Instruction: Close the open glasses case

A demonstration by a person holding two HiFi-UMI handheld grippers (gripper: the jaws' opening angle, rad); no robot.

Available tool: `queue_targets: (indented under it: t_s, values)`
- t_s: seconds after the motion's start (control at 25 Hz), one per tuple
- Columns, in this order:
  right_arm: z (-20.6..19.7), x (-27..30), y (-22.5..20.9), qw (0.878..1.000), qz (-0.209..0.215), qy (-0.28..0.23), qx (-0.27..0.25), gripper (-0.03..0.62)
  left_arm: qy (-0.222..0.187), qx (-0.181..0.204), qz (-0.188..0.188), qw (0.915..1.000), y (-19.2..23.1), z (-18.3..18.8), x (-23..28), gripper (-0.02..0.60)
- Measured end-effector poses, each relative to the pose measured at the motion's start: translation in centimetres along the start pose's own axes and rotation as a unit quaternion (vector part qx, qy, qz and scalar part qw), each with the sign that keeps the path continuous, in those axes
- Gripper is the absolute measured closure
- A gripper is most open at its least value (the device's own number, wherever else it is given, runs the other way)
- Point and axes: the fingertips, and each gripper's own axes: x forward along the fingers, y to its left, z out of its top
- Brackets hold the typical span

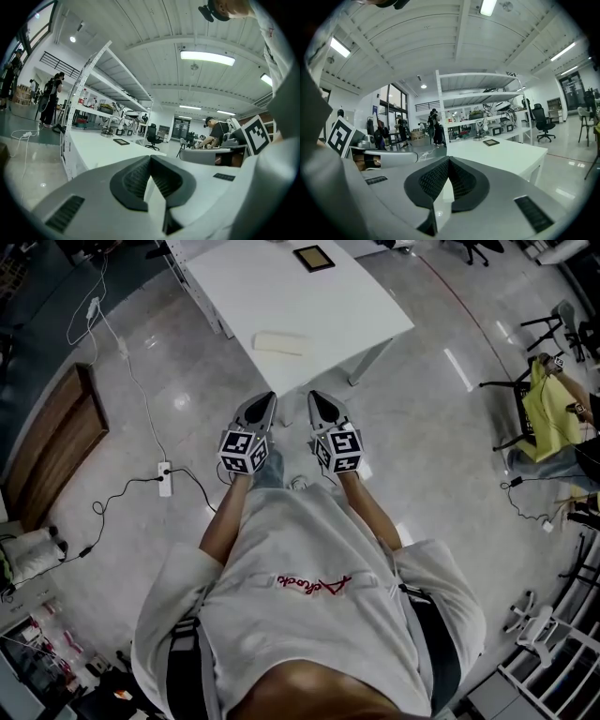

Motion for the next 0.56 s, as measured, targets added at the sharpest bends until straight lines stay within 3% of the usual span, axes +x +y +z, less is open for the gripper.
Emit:
queue_targets:
  t_s: [0.56]
  values:
    - [-0.7,-1.9,1.3,1.000,0.000,0.001,-0.014,0.574,-0.002,0.011,-0.012,0.9999,-2.0,-0.8,-1.0,0.560]
